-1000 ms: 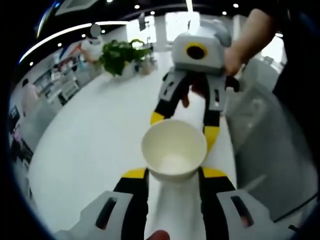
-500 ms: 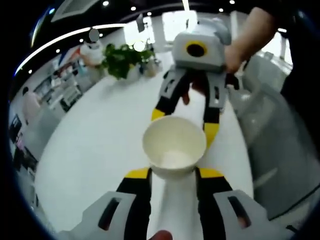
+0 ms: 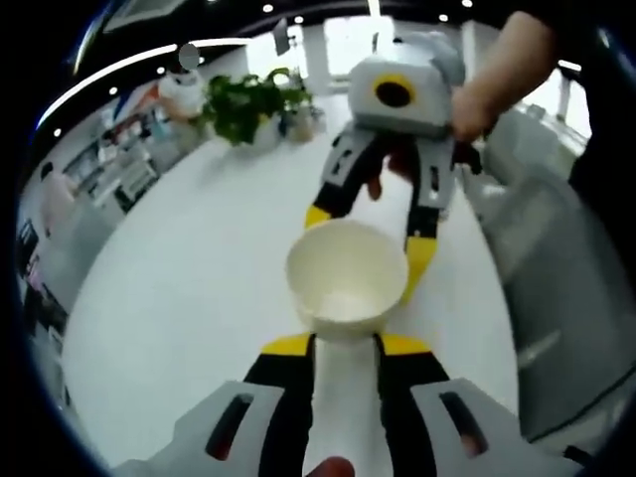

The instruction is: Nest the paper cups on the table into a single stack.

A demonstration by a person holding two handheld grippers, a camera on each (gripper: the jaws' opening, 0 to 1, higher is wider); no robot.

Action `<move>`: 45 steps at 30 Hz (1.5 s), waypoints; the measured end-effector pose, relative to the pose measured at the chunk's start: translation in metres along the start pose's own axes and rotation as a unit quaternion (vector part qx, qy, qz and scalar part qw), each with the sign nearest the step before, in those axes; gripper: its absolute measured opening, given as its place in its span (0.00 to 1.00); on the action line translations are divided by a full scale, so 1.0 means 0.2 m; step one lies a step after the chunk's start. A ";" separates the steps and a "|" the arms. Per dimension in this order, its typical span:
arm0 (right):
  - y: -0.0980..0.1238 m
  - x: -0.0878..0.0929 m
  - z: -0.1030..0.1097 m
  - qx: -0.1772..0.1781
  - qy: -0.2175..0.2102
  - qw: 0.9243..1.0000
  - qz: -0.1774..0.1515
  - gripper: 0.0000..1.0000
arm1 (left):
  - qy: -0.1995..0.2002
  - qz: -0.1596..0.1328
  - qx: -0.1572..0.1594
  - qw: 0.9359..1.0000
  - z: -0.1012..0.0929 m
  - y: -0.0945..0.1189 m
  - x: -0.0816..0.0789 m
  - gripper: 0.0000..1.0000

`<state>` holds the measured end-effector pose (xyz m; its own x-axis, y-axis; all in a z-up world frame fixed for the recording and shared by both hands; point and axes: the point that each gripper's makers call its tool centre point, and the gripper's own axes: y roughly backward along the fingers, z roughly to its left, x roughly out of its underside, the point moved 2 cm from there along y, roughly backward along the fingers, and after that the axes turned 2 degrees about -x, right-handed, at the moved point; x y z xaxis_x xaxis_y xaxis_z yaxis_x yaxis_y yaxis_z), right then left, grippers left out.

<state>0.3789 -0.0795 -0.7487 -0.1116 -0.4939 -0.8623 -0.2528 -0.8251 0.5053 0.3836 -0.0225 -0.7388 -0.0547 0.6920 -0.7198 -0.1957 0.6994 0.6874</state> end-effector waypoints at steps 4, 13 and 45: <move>0.01 0.00 -0.05 0.008 -0.009 1.000 -0.006 0.42 | -0.001 -0.005 -0.005 1.000 0.04 -0.01 -0.03 0.21; 0.01 -0.01 -0.19 0.030 -0.018 0.999 -0.016 0.41 | -0.011 -0.008 -0.009 1.000 0.18 -0.05 -0.07 0.20; -0.14 0.04 -0.57 0.064 -0.063 0.996 -0.006 0.42 | 0.023 -0.024 -0.017 0.999 0.54 -0.24 -0.02 0.27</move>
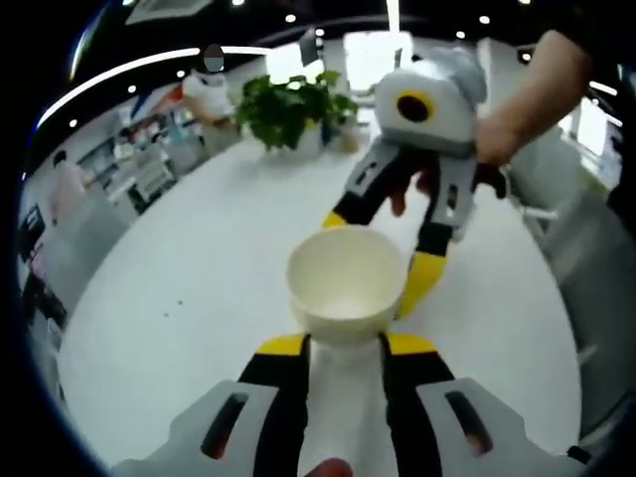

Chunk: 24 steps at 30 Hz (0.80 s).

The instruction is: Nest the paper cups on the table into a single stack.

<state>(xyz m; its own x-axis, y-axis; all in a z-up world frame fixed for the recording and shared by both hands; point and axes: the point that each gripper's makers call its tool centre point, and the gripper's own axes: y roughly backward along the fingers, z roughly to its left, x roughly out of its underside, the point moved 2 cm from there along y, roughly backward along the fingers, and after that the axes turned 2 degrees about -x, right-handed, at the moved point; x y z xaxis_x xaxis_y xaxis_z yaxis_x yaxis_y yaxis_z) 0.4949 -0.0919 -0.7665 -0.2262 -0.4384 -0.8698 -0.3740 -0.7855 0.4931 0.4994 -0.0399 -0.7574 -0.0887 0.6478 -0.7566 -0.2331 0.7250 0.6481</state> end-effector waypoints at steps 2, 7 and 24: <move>0.00 0.00 -0.01 0.005 -0.008 1.000 -0.006 0.42 | -0.002 0.001 -0.001 1.000 0.00 -0.01 0.01 0.28; -0.01 0.00 -0.01 0.009 -0.008 1.000 -0.003 0.43 | -0.007 0.001 -0.005 1.000 0.01 -0.01 0.01 0.29; 0.19 0.14 0.16 0.015 -0.011 1.000 0.025 0.53 | 0.024 0.010 -0.036 0.999 -0.10 0.14 0.09 0.40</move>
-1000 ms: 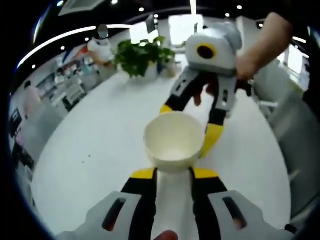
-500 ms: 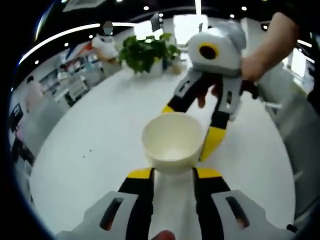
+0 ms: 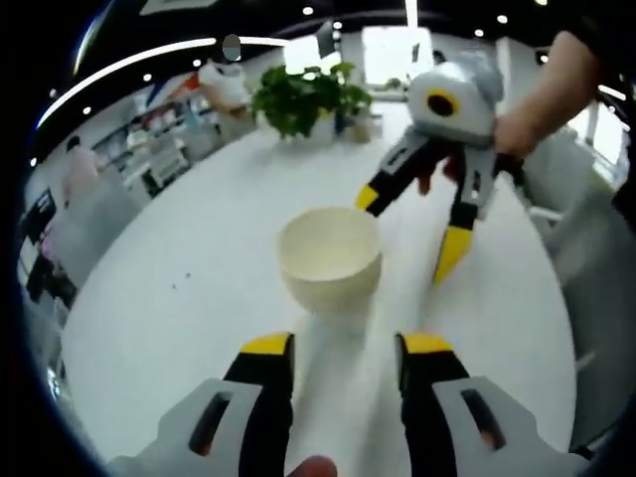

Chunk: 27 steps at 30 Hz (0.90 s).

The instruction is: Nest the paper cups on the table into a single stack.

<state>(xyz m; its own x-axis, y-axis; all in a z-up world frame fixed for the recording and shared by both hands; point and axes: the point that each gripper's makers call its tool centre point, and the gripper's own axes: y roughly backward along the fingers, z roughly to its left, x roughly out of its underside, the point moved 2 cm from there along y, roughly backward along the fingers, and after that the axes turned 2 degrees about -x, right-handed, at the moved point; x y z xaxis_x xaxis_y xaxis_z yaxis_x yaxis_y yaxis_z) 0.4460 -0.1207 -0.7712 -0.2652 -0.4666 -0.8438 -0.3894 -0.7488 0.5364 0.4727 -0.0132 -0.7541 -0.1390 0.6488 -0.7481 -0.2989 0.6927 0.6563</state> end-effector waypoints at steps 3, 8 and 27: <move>0.07 0.02 0.05 0.000 0.001 1.000 0.001 0.53 | 0.005 0.000 -0.005 1.000 -0.04 0.05 0.00 0.41; 0.17 0.00 0.13 0.006 0.001 1.000 -0.015 0.54 | 0.026 -0.011 -0.024 0.999 -0.10 0.16 -0.02 0.43; 0.40 -0.02 0.40 0.011 0.007 0.999 -0.048 0.69 | 0.072 -0.052 -0.069 0.994 -0.46 0.40 -0.07 0.63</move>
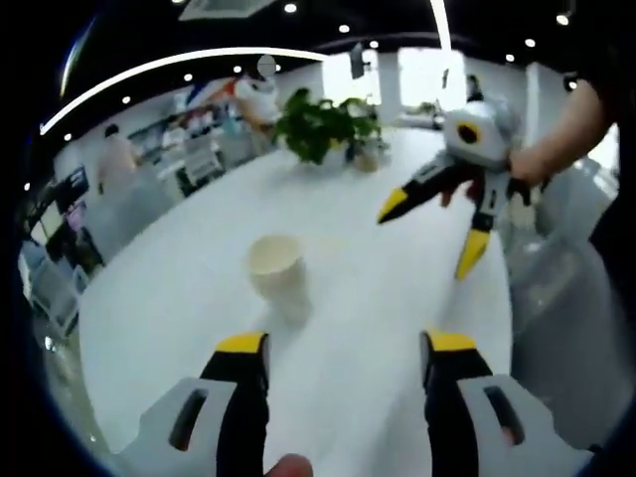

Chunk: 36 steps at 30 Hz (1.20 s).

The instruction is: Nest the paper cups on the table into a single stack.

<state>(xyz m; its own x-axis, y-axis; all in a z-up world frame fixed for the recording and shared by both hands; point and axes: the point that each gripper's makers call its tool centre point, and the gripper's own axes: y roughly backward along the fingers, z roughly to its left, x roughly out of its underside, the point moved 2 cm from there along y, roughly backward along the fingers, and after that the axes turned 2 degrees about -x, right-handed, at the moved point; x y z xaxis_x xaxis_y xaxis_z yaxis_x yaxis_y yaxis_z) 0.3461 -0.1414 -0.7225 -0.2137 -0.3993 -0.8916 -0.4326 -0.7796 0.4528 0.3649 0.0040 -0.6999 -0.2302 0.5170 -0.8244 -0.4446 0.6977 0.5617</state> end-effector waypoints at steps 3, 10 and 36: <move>0.04 0.01 0.01 0.001 -0.009 1.000 -0.004 0.74 | 0.005 0.008 -0.006 1.000 -0.04 0.04 0.04 0.67; 0.16 0.04 0.05 0.011 -0.032 0.999 -0.030 0.91 | 0.038 -0.029 -0.040 0.998 -0.10 0.17 0.04 0.86; 0.29 0.04 0.03 0.033 -0.032 0.998 -0.052 1.00 | 0.058 -0.061 -0.091 0.992 -0.12 0.37 0.07 0.98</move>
<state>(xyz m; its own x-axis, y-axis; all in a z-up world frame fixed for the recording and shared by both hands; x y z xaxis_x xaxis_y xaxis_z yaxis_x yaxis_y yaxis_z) 0.3141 -0.1869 -0.7033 -0.2187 -0.2844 -0.9334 -0.5110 -0.7815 0.3579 0.3084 0.0511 -0.6707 -0.2578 0.3669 -0.8938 -0.6215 0.6453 0.4442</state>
